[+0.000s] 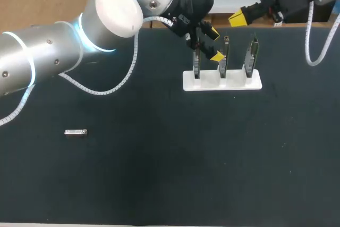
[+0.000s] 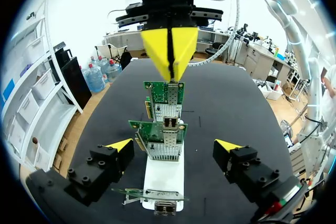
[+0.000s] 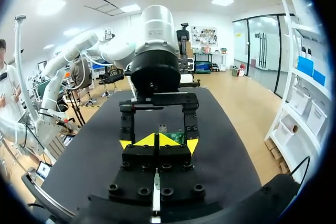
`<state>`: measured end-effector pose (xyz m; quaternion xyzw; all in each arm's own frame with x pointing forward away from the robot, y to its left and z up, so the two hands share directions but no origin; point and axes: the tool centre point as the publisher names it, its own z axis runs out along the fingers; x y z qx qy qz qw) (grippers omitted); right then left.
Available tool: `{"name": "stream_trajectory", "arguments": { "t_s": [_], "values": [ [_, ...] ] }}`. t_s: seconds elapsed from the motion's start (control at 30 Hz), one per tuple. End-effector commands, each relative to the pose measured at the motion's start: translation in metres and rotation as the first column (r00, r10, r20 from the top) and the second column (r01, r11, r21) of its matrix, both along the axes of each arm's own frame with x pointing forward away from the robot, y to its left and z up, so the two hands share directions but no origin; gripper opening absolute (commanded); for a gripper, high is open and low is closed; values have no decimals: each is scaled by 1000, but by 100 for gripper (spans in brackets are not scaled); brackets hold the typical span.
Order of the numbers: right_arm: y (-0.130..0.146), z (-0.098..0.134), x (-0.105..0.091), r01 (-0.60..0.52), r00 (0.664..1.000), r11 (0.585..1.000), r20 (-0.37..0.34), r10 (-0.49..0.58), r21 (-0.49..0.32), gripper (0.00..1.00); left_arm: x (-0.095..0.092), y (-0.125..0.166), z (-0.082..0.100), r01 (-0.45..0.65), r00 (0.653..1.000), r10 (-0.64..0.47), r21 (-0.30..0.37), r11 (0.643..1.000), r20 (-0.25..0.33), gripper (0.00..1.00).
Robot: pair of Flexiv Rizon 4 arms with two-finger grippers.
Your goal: Pick up the optical module with the left hand, and insert it into the network port with the right hand.
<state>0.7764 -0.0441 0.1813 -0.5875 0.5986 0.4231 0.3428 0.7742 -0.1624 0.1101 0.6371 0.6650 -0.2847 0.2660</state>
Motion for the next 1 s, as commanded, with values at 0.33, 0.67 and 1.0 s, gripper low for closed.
{"name": "stream_trajectory", "arguments": {
  "t_s": [0.33, 0.67, 1.0],
  "values": [
    [-47, 2, -13, -22, 1000, 1000, -5, 22, -1, 0, 1, -1, 1, 0, 1000, 0, 6, 1000, -3, 100],
    [-75, -4, -17, 3, 1000, 1000, 4, -3, -13, 0, 1, -1, 1, 0, 1000, 0, 6, 1000, -3, 100],
    [-93, -13, -13, 40, 999, 999, 8, -40, -18, 0, 1, -1, 1, 0, 1000, 0, 6, 1000, -3, 100]
  ]
}}
